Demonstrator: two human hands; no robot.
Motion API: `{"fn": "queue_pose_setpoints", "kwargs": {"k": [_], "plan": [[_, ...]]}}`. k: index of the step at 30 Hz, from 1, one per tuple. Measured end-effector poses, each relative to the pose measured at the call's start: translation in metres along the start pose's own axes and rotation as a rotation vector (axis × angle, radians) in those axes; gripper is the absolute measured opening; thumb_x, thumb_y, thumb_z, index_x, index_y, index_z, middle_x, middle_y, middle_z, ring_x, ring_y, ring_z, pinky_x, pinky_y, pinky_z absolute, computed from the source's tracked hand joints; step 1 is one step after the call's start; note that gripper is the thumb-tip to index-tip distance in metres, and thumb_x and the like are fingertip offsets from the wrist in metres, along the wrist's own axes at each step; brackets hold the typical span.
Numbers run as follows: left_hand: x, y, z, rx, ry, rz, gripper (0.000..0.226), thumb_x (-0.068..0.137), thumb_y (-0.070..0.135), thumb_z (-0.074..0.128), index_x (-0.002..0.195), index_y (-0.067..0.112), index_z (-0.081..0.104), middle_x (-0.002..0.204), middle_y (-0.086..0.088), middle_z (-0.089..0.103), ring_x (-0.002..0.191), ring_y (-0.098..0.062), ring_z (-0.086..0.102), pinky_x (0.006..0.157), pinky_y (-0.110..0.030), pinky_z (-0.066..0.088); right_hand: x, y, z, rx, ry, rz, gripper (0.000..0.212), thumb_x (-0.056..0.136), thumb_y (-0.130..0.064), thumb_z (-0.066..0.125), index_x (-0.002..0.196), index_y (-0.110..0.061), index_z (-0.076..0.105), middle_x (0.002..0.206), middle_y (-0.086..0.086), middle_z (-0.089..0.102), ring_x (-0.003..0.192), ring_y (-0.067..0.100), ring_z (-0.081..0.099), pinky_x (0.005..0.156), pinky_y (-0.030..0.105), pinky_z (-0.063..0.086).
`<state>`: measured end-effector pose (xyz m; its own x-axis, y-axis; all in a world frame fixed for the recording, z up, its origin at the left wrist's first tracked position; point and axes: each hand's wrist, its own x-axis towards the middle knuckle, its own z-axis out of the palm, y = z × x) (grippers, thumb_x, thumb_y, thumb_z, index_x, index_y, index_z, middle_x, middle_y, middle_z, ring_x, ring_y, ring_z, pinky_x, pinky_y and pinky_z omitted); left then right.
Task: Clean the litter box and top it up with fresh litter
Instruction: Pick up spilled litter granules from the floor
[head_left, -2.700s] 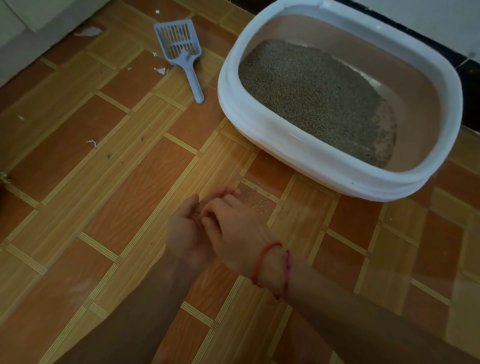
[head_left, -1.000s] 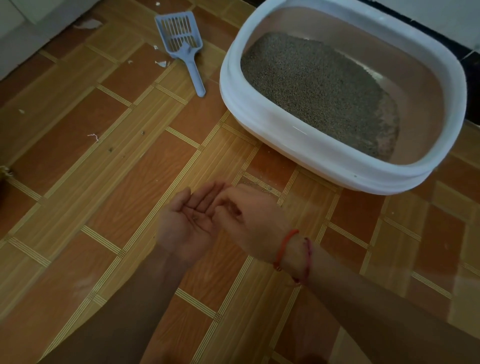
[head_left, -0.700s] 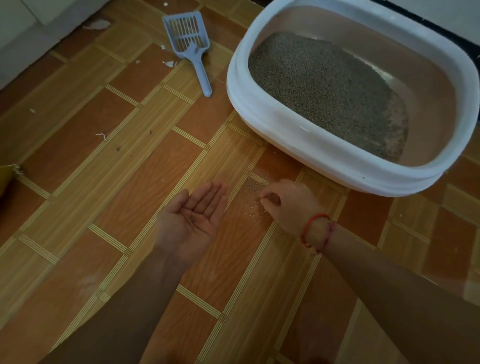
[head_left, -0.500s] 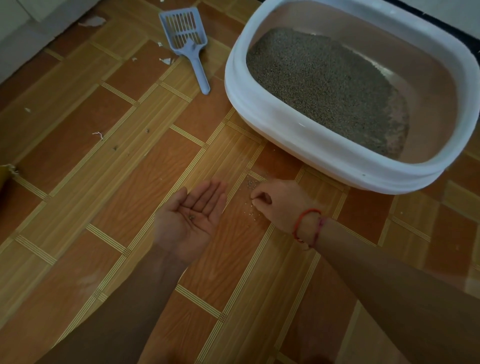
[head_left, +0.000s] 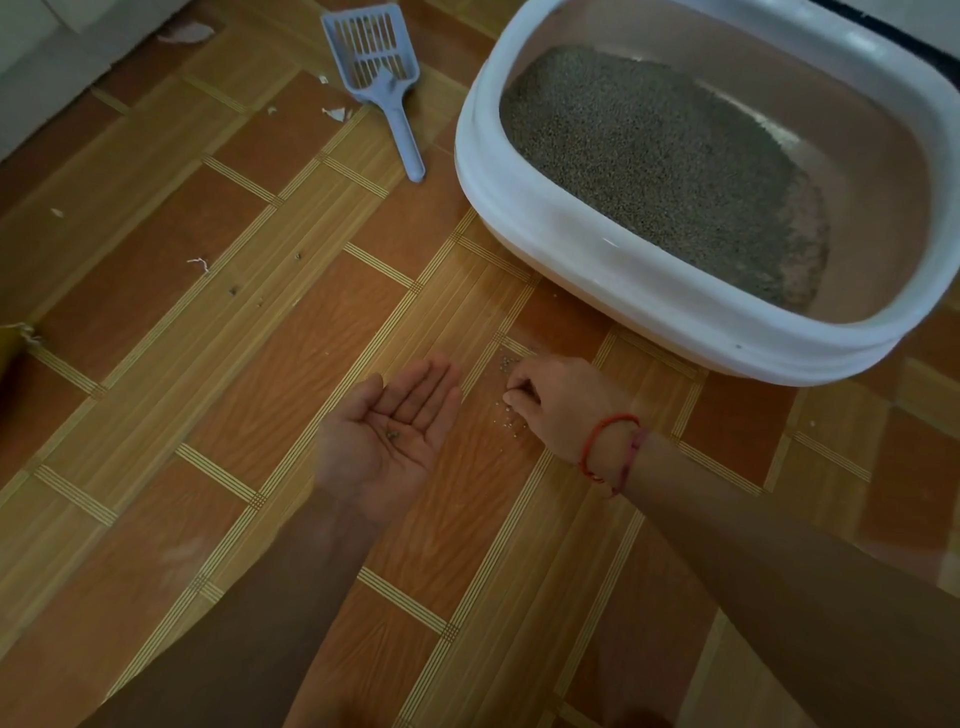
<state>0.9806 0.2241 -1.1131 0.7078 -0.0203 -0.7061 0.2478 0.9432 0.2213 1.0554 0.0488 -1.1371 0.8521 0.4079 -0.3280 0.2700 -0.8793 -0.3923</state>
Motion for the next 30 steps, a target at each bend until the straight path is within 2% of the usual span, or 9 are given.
{"fn": "queue_pose_setpoints", "kwargs": {"k": [7,9,11,13,15,17,19,23,30], "plan": [[0.001,-0.004,-0.004,0.012,-0.034,-0.016,0.056,0.104,0.025,0.035,0.087,-0.007,0.077,0.115,-0.023,0.072,0.109,-0.035,0.070,0.092,-0.047,0.057,-0.012,-0.030,-0.018,0.197,0.122,-0.080,0.011,0.095,-0.034,0.055,0.092,-0.027,0.062,0.074,-0.017,0.055,0.075,0.005,0.055,0.069,0.027,0.050],[0.001,-0.007,-0.005,0.027,-0.069,-0.031,0.056,0.104,0.027,0.034,0.089,-0.007,0.077,0.107,-0.022,0.074,0.102,-0.032,0.073,0.088,-0.042,0.060,-0.022,-0.050,-0.020,0.276,0.128,-0.137,0.006,0.093,-0.032,0.057,0.091,-0.028,0.061,0.070,-0.021,0.048,0.074,0.003,0.051,0.070,0.028,0.048],[0.002,-0.009,-0.006,0.050,-0.103,-0.068,0.059,0.104,0.030,0.030,0.092,-0.005,0.076,0.095,-0.019,0.074,0.091,-0.028,0.074,0.082,-0.036,0.062,-0.032,-0.066,-0.017,0.333,0.095,-0.206,0.004,0.092,-0.030,0.058,0.093,-0.027,0.062,0.076,-0.019,0.055,0.077,0.005,0.054,0.073,0.031,0.050],[0.002,-0.010,-0.006,0.102,-0.147,-0.116,0.062,0.104,0.034,0.026,0.100,-0.003,0.075,0.098,-0.017,0.073,0.093,-0.025,0.071,0.088,-0.035,0.058,-0.038,-0.075,-0.013,0.342,0.072,-0.262,0.009,0.092,-0.029,0.057,0.098,-0.027,0.063,0.092,-0.012,0.063,0.085,0.010,0.060,0.078,0.036,0.052],[0.000,-0.007,-0.004,0.107,-0.166,-0.127,0.062,0.104,0.035,0.026,0.104,-0.004,0.074,0.102,-0.017,0.072,0.096,-0.026,0.070,0.090,-0.037,0.057,-0.039,-0.075,-0.014,0.358,0.094,-0.291,0.013,0.091,-0.027,0.057,0.101,-0.028,0.065,0.097,-0.013,0.063,0.086,0.006,0.060,0.079,0.031,0.052],[-0.002,-0.004,-0.001,0.061,-0.129,-0.080,0.059,0.104,0.030,0.031,0.093,-0.006,0.076,0.097,-0.019,0.075,0.091,-0.027,0.075,0.085,-0.038,0.061,-0.036,-0.064,-0.021,0.378,0.176,-0.254,0.012,0.091,-0.026,0.060,0.100,-0.030,0.068,0.087,-0.021,0.059,0.079,-0.003,0.054,0.075,0.020,0.048],[-0.004,0.000,0.001,0.036,-0.074,-0.024,0.056,0.104,0.026,0.035,0.086,-0.007,0.077,0.103,-0.022,0.075,0.098,-0.032,0.074,0.090,-0.042,0.058,-0.031,-0.042,-0.024,0.308,0.218,-0.142,0.012,0.094,-0.029,0.059,0.099,-0.030,0.069,0.078,-0.023,0.053,0.074,-0.004,0.049,0.073,0.020,0.046],[-0.006,0.005,0.000,0.002,-0.026,0.001,0.054,0.104,0.024,0.037,0.086,-0.008,0.077,0.112,-0.023,0.073,0.105,-0.035,0.072,0.092,-0.047,0.056,-0.025,-0.006,-0.014,0.147,0.124,0.022,0.016,0.095,-0.032,0.055,0.094,-0.031,0.071,0.090,-0.016,0.065,0.085,0.004,0.059,0.080,0.031,0.054],[-0.004,0.003,0.001,0.017,-0.009,0.004,0.055,0.104,0.024,0.037,0.086,-0.008,0.077,0.113,-0.023,0.073,0.106,-0.035,0.071,0.093,-0.047,0.055,-0.021,-0.003,0.001,0.085,0.071,0.019,0.015,0.094,-0.036,0.057,0.094,-0.032,0.072,0.092,-0.016,0.066,0.086,0.002,0.057,0.076,0.022,0.049]]}}
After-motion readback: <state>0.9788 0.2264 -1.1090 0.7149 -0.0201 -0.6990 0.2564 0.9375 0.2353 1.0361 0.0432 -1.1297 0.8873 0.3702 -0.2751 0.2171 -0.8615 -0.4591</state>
